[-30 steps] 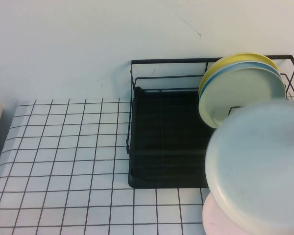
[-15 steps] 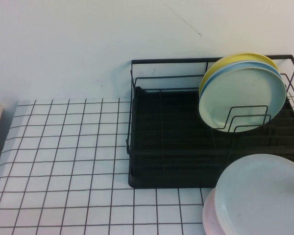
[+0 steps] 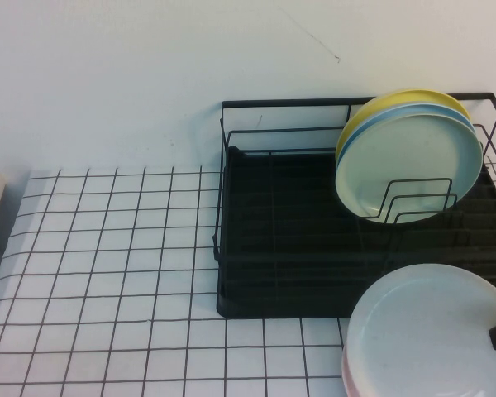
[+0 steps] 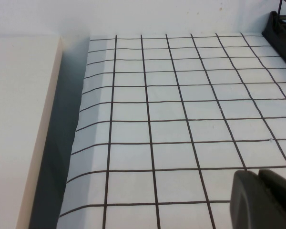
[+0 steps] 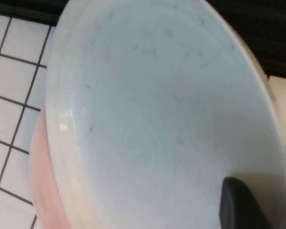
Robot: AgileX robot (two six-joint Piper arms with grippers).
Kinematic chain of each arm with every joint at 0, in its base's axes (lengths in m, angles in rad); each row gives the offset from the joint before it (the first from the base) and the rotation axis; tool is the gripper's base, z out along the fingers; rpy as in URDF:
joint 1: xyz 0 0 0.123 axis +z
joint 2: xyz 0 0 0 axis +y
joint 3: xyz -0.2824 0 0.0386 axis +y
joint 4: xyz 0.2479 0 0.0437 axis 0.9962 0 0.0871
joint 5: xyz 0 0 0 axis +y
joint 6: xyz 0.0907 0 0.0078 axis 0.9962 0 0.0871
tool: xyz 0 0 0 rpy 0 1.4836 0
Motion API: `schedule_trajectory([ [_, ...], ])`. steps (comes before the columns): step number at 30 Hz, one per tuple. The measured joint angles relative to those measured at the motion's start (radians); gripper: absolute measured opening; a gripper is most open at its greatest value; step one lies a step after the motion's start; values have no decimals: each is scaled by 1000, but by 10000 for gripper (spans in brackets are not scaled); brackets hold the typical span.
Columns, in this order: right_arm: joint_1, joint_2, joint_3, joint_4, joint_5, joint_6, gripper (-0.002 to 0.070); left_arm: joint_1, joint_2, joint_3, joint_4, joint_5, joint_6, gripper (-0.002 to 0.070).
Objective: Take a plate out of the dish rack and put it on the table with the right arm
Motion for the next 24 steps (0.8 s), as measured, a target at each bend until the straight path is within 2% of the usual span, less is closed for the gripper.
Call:
schedule_trajectory([
  [2, 0, 13, 0, 0, 0, -29, 187, 0, 0, 0, 0, 0, 0, -3],
  [7, 0, 22, 0, 0, 0, -49, 393, 0, 0, 0, 0, 0, 0, -3],
  [9, 0, 22, 0, 0, 2, -50, 427, 0, 0, 0, 0, 0, 0, -3],
  [12, 0, 7, -24, -5, 11, -50, 439, 0, 0, 0, 0, 0, 0, -3],
  [14, 0, -20, -60, -8, 33, -50, 425, 0, 0, 0, 0, 0, 0, -3],
  [17, 0, -79, -128, -11, 80, -50, 356, 0, 0, 0, 0, 0, 0, -3],
  [19, 0, -136, -178, -11, 110, -52, 282, 0, 0, 0, 0, 0, 0, -3],
  [23, 0, -285, -274, -11, 133, -87, 82, 0, 0, 0, 0, 0, 0, -3],
  [24, 0, -332, -287, -11, 119, -104, 53, 0, 0, 0, 0, 0, 0, -3],
])
